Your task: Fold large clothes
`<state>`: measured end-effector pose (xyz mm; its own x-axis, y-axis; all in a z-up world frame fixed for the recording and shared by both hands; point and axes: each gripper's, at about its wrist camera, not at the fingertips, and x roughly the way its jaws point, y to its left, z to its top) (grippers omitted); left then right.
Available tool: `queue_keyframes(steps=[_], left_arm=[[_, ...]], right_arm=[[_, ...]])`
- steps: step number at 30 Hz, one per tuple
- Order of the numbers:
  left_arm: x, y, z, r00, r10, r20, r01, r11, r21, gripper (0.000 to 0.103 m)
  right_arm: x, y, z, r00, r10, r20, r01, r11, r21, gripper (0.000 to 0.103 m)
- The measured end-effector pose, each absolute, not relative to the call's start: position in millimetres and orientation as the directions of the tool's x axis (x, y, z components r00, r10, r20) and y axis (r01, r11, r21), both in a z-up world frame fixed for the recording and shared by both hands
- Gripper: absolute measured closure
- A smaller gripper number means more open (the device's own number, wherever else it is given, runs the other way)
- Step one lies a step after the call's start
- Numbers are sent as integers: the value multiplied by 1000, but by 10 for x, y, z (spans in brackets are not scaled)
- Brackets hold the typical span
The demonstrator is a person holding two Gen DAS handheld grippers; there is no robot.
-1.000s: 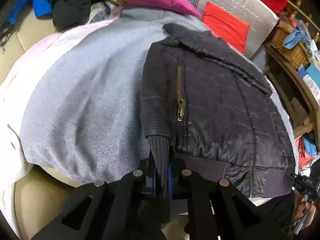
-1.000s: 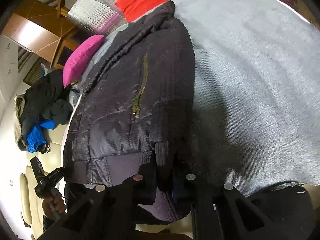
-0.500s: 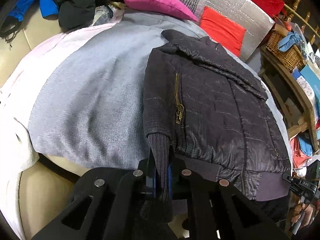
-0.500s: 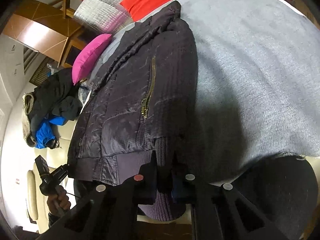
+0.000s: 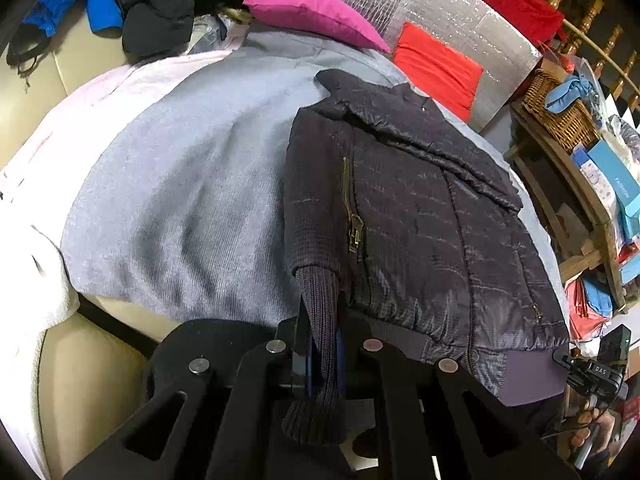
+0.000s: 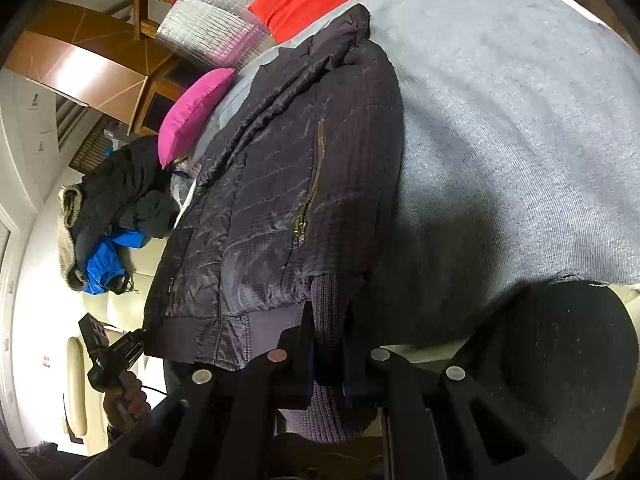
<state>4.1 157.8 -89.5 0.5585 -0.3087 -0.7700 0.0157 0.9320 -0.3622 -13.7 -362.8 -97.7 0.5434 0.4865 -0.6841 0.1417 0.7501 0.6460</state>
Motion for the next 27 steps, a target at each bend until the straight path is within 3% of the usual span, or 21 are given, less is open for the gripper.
queue_keyframes(steps=[13, 27], left_arm=[[71, 1630, -859, 564, -339, -753, 15, 916, -401, 95], [-64, 1749, -899, 561, -362, -745, 7, 901, -433, 95]], right_arm=[[-137, -3732, -908, 585, 551, -595, 98, 680, 727, 92], [-243, -3723, -881, 580, 541, -610, 100, 695, 712, 92]])
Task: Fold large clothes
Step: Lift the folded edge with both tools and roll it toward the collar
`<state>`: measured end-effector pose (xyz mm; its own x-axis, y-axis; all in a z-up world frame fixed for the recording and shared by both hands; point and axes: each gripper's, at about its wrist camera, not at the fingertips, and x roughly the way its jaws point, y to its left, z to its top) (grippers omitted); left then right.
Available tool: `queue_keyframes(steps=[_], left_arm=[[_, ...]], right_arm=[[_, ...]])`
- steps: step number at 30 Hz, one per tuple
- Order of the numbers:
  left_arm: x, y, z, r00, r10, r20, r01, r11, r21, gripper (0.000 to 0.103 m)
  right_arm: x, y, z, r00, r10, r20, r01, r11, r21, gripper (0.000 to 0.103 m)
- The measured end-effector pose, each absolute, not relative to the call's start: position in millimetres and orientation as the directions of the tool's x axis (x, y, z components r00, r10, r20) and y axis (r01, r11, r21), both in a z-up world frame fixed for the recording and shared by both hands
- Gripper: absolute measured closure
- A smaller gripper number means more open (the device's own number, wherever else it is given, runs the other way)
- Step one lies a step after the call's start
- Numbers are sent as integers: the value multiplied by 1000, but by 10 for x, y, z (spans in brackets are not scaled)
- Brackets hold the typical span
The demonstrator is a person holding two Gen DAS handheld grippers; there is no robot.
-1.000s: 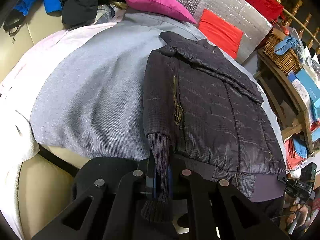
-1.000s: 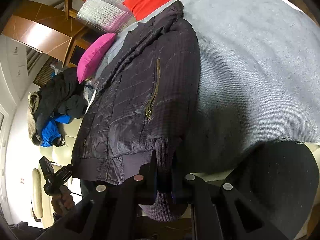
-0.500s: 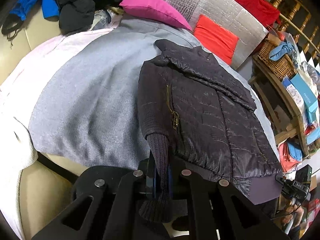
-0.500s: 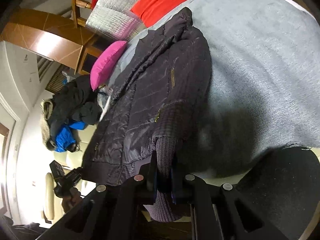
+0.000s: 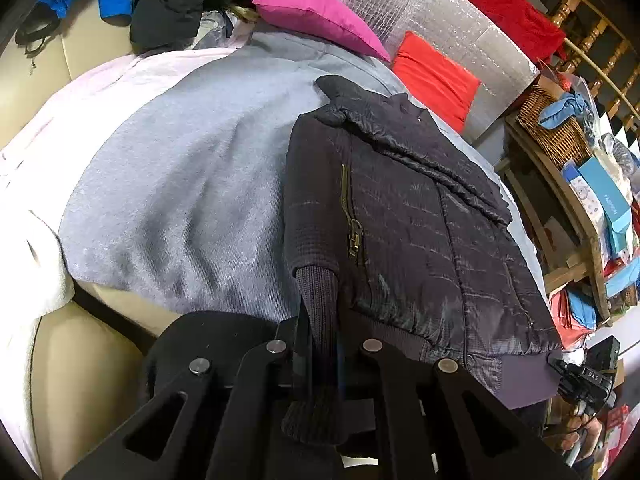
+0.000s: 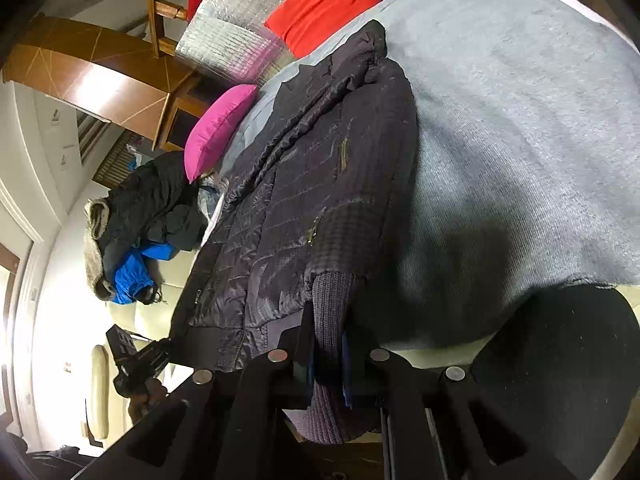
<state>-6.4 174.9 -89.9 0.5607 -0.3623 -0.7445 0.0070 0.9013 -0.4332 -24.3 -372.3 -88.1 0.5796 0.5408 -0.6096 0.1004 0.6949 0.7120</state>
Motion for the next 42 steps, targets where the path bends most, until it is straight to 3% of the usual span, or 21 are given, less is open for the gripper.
queue_keyframes(steps=[14, 32, 42], left_arm=[[-70, 1961, -736, 569, -444, -692, 31, 853, -521, 95], [327, 1880, -172, 666, -485, -567, 127, 823, -554, 94], [510, 1848, -75, 679, -486, -550, 137, 820, -555, 94]], right_arm=[[-407, -3877, -886, 567, 567, -597, 109, 667, 737, 92], [-7, -4017, -272, 697, 584, -417, -40, 612, 790, 93], [299, -4075, -75, 723, 585, -367, -76, 596, 799, 93]])
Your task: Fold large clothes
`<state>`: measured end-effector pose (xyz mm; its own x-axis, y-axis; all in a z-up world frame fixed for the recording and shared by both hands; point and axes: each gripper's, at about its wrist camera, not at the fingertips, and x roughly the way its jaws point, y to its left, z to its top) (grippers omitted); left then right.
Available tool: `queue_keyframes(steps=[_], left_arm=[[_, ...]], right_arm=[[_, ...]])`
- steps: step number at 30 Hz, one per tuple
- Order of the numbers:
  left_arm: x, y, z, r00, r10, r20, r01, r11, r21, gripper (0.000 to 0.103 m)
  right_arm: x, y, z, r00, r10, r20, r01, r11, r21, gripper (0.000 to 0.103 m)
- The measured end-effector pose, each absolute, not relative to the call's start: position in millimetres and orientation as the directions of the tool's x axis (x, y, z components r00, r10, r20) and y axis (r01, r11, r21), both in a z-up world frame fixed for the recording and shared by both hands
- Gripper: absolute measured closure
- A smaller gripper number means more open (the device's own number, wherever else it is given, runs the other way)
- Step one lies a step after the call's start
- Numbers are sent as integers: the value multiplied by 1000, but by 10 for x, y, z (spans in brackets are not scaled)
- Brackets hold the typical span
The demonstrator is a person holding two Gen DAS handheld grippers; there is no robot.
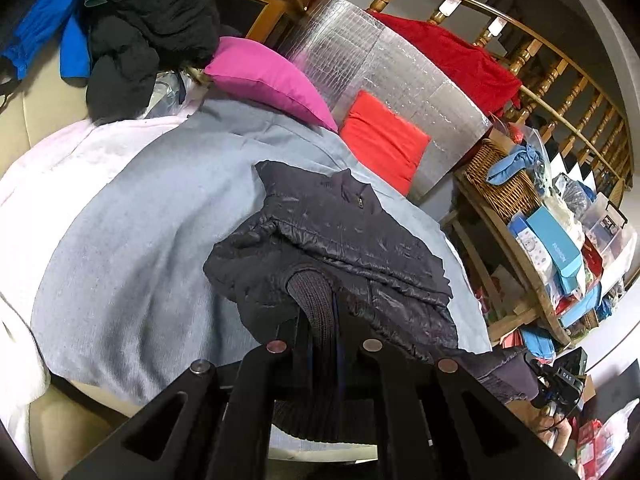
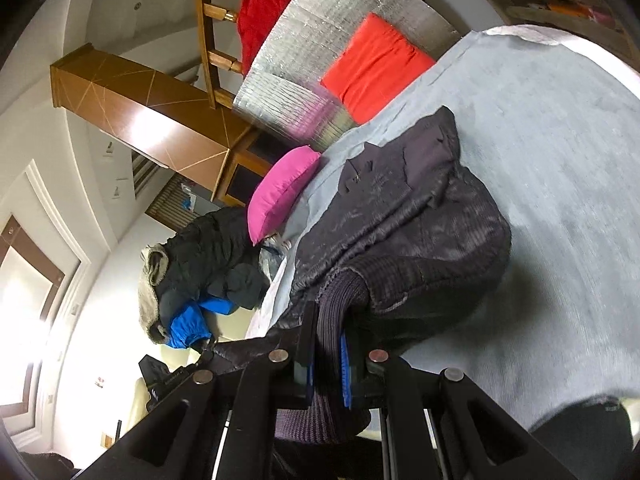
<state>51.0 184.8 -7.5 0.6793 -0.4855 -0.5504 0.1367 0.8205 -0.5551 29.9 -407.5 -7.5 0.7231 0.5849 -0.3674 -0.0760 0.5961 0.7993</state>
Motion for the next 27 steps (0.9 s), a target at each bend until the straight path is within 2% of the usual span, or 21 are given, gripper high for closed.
queue_keyframes(steps=[27], left_arm=[[1153, 1639, 521, 750, -463, -473, 210, 844, -493, 94]], right_arm=[[873, -4178, 361, 774, 570, -275, -142, 580, 802, 93]])
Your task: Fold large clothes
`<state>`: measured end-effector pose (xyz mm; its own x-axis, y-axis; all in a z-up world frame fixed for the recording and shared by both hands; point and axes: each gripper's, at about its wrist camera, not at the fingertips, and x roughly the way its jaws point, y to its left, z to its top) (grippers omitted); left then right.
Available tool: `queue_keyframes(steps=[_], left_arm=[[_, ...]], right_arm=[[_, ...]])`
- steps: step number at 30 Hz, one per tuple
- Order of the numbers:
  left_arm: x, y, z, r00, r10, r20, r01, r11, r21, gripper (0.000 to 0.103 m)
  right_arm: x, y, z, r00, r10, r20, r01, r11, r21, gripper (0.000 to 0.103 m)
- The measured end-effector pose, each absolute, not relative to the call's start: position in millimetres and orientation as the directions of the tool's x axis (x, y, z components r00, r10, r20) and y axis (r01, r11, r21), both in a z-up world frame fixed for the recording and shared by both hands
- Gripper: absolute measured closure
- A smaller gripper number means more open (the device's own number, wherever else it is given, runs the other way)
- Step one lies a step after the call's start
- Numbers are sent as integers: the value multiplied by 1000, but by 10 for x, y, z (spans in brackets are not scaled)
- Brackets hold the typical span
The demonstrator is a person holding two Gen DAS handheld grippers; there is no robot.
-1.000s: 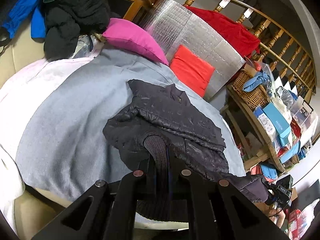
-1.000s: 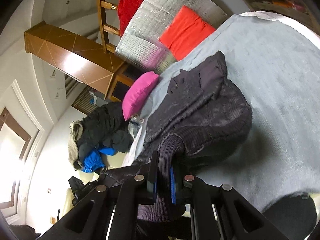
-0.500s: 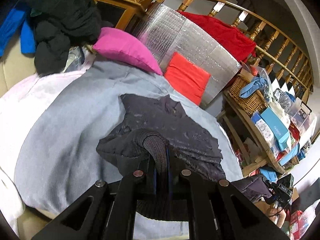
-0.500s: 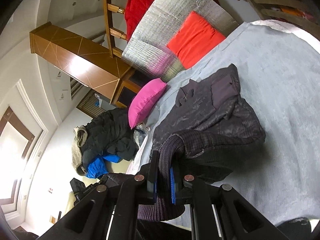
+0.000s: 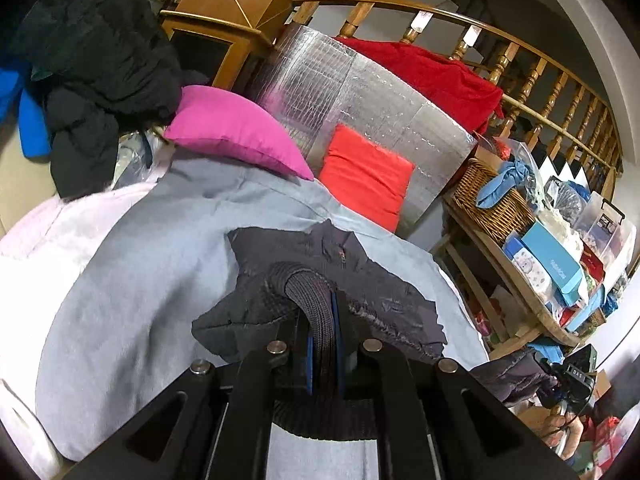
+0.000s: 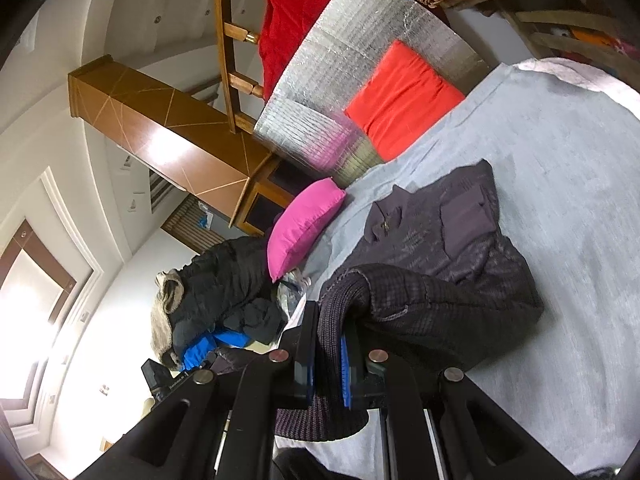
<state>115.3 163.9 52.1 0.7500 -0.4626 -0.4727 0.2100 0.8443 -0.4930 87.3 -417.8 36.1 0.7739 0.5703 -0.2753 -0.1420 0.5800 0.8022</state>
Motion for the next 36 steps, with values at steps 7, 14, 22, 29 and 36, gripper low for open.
queue_keyframes(steps=[7, 14, 22, 29, 36], left_arm=[[1344, 1623, 591, 761, -451, -466, 208, 850, -484, 94], [1314, 1582, 541, 759, -446, -474, 216, 859, -463, 94], [1213, 1604, 544, 761, -445, -472, 214, 859, -464, 94], [1121, 1662, 492, 762, -439, -476, 201, 859, -472, 94], [1057, 1652, 487, 762, -433, -481, 199, 864, -462, 94]], right_arm=[[1104, -4182, 456, 788, 559, -258, -153, 584, 797, 93], [1127, -4215, 379, 791, 550, -268, -137, 586, 799, 93], [1036, -4204, 370, 794, 542, -275, -130, 593, 795, 93], [956, -4149, 403, 791, 548, -271, -144, 598, 789, 93], [927, -4140, 382, 788, 553, -271, -148, 598, 788, 93]])
